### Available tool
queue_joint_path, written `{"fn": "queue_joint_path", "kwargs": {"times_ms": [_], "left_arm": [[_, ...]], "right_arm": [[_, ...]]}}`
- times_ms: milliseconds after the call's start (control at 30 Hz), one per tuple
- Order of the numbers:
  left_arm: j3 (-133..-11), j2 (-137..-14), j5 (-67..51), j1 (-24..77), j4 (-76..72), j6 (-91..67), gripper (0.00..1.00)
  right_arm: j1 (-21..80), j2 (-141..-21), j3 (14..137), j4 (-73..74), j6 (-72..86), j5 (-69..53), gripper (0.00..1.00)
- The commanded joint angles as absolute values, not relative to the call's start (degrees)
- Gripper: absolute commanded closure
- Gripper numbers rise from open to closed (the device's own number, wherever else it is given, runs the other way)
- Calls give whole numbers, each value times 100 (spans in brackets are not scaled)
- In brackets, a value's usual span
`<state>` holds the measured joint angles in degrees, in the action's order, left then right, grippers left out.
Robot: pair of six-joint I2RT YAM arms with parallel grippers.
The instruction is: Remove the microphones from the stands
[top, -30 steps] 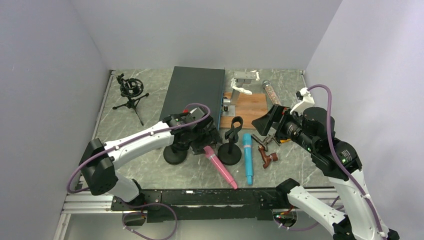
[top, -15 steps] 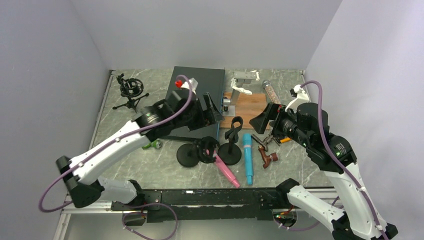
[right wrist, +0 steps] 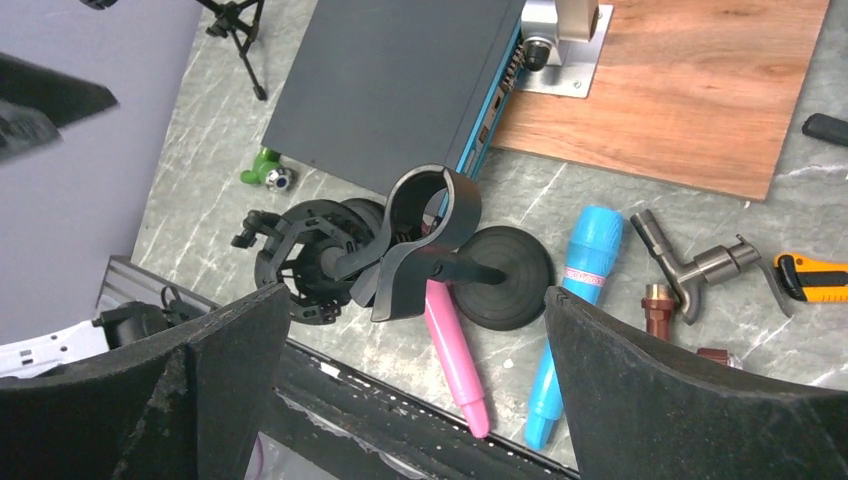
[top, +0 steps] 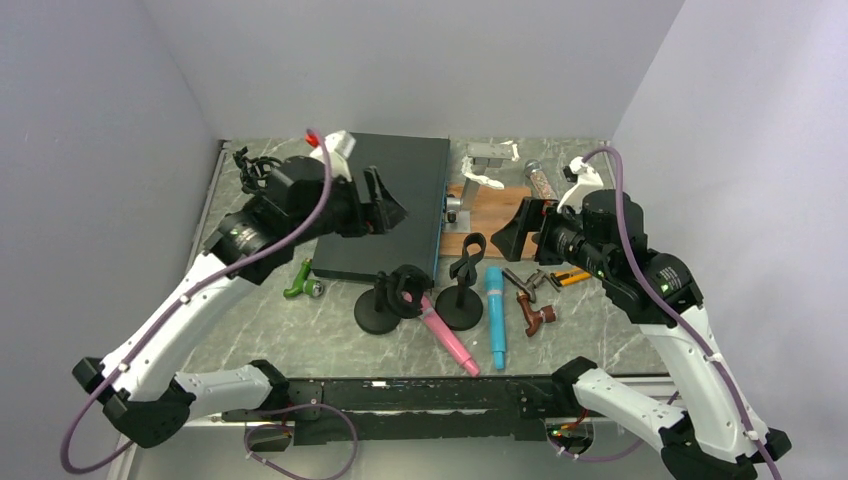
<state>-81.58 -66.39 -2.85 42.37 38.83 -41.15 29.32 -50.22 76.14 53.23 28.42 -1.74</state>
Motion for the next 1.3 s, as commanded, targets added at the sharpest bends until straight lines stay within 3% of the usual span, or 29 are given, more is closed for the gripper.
{"fn": "queue_joint_path", "kwargs": {"times_ms": [0,133,267,333,400,600,733,1033,1267], "left_arm": [[-8630,-6329,-594,3437,4252,-3293,12],[-9555,-6609,-439,2488,5477,-2023,11],[-10004,-6936,974,2011,6265,-1049,12],[-9792,-6879,2089,1884,6168,-968,11],[-9424,-6633,2472,1526,5806,-1049,10],[-7760,-5546,561,-163,3840,-1392,5],[-7394,-5558,-823,-1021,3302,-1568,4],[-7840,-6964,-3105,-2482,1965,-2741,8],[-8528,-8564,-4287,-2909,1035,-3276,11]], "right_arm": [[2928,-5033,7854,5160,2584,-271,0],[2931,-5094,7978,5259,2444,-278,0],[2927,-5144,8086,5358,2280,-250,0],[2926,-5206,8155,5423,2196,-261,0],[2922,-5276,8241,5504,2112,-308,0],[2924,-5393,8214,5610,1969,-532,0],[2927,-5493,8132,5548,1901,-658,0],[2931,-5902,8389,5465,1739,-826,0],[2927,-6063,8388,5283,1804,-1190,0]]}}
